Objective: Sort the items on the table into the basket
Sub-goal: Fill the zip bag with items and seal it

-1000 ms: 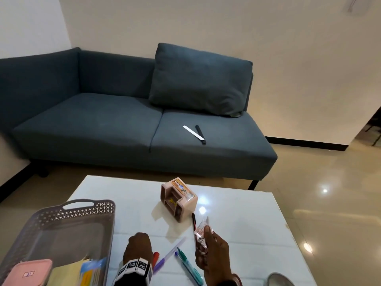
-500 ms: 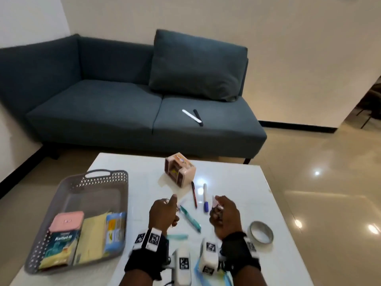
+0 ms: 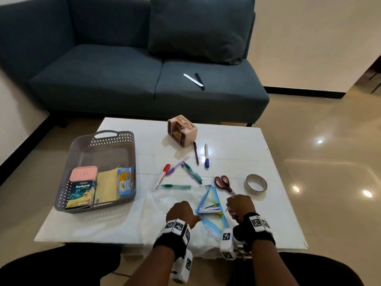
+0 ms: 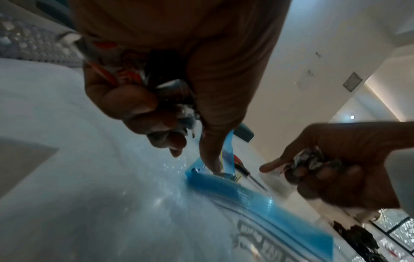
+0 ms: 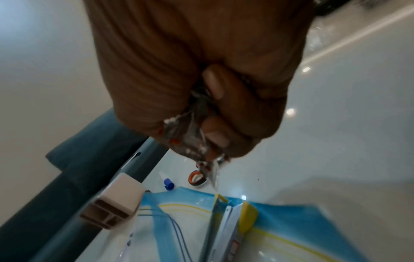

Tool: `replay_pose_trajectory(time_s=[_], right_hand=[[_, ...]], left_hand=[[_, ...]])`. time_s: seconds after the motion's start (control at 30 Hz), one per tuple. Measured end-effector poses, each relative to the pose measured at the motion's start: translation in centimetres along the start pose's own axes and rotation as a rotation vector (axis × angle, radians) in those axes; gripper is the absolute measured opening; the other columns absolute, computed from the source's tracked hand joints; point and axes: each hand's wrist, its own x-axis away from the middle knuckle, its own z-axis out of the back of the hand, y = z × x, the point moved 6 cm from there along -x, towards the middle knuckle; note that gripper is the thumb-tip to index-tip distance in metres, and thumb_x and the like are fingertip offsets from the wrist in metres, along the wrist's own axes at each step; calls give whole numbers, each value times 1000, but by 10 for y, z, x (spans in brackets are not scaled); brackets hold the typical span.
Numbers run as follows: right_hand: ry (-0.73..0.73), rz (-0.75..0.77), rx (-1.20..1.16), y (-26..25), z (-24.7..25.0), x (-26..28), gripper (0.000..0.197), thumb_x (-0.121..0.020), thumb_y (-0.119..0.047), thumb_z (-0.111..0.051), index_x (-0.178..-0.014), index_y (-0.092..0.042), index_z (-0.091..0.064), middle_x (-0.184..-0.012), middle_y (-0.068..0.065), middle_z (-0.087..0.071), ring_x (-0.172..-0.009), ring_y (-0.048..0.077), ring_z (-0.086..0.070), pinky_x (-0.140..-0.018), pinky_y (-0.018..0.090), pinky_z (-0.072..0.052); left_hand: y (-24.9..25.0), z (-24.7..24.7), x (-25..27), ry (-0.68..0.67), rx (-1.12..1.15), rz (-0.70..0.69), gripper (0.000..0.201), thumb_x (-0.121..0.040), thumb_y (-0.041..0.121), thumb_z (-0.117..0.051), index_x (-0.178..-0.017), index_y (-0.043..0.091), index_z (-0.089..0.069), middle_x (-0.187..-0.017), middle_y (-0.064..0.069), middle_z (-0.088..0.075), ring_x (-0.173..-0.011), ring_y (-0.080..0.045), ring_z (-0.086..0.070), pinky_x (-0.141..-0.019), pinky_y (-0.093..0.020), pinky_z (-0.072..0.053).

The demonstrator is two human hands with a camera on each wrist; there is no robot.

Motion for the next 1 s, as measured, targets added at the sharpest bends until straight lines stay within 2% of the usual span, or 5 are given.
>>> replay_pose_trajectory(time_s=[0.2,0.37,0.57,0.77,1.0], right_hand=[[16,286,476,-25,-23,1,30,-79,-19,-62,-109,-20,-65,-108,2,-67,-98,19,-62,-89,30,-49],[-81,478,919,-50,-68,10,79,-80,-35,-70,-142,-6,-30,-125,14,-58,-113,30,-59,-89,37,-49],[-106,566,1101,-60,-81,6,52,-84,-22,-68,-128,-4,-46,-122,13,-61,-112,31,-61,-90,38,-51],[-103,655,1243,-53,-101,14,51,-88,-11,-62,-132,2,-41,-114,16,-65,-106,34,-64,-84,41,-52],[-38,558,949,-71,-41,3,52,-84,-15,-58,-132,-6,-42,-141,15,-45,-124,32,-52,-97,36,-47]], left_hand=[[5,-27,-3,33,20,41,63,-85,69,-52,-112,12,-61,-121,-9,-63,-111,-26,-61,-86,-31,-48],[10,-40,-11,-4,112,90,46,-86,54,-56,-105,12,-64,-115,-9,-67,-106,-28,-65,-83,-31,-51],[5,-47,-23,-15,161,128,39,-89,45,-55,-104,10,-62,-116,-11,-67,-106,-29,-65,-80,-29,-50],[1,-49,-27,-13,187,134,34,-88,38,-56,-105,8,-62,-117,-12,-66,-108,-30,-64,-81,-30,-50],[-1,-45,-28,16,135,120,45,-84,46,-65,-112,12,-61,-122,-8,-63,-113,-26,-61,-90,-30,-49]])
